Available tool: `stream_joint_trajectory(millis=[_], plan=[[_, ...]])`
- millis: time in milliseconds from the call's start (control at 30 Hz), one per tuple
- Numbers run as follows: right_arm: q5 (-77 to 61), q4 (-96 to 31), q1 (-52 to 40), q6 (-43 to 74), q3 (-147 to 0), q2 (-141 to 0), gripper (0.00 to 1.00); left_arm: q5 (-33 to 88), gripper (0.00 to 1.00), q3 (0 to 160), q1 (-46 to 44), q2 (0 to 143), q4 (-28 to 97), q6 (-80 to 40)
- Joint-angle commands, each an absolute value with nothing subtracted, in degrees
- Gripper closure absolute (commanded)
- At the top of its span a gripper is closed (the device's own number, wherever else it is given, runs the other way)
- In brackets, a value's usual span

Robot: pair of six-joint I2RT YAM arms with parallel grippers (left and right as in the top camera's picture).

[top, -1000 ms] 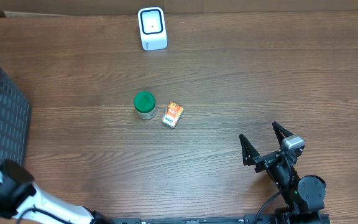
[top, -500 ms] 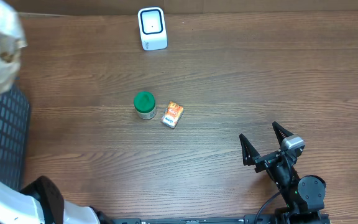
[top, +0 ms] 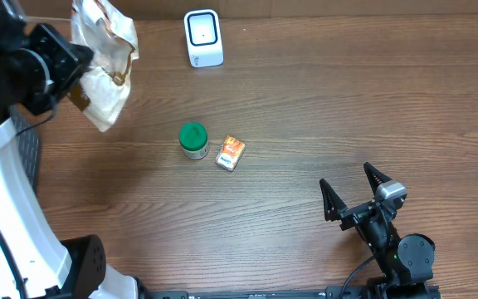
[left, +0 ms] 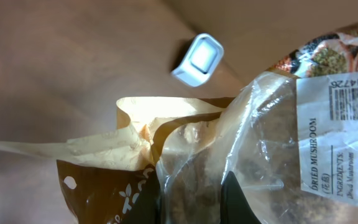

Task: Scan the item barcode
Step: 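Close the left gripper on the mushroom bag and lift it out, then lower the mushroom bag onto the table left of the jar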

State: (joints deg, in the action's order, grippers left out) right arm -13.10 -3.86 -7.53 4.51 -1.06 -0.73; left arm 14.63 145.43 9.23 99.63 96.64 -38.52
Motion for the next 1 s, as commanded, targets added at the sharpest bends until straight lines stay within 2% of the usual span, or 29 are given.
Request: stream_joint_trajectory(millis=[0,233,400,633,967], plan=[[-12.9,-3.5,-7.3,4.9,-0.5,-0.2,0.00,5.8,0.96,137.8,6.6,99.3,96.8,-51.2],[-12.9,-3.5,-7.3,4.9,-0.5,-0.2,0.00,-1.7,0.95,120.3,4.7,99.4,96.8,-63.9],[-12.9,-3.5,-7.3,4.9,-0.5,-0.2,0.00,-2.5,0.96,106.8,4.7,99.4,93.6,-73.5],[-12.9,-3.5,-7.3,4.9,-0.5,-0.2,0.00,-2.5,0.96,91.2,3.3,99.4,80.4,-76.3],[-12.9,-3.5,-7.3,4.9,-0.5,-0.2,0.00,-1.9,0.96,76.7,-0.6,99.4,64.0,-78.9]])
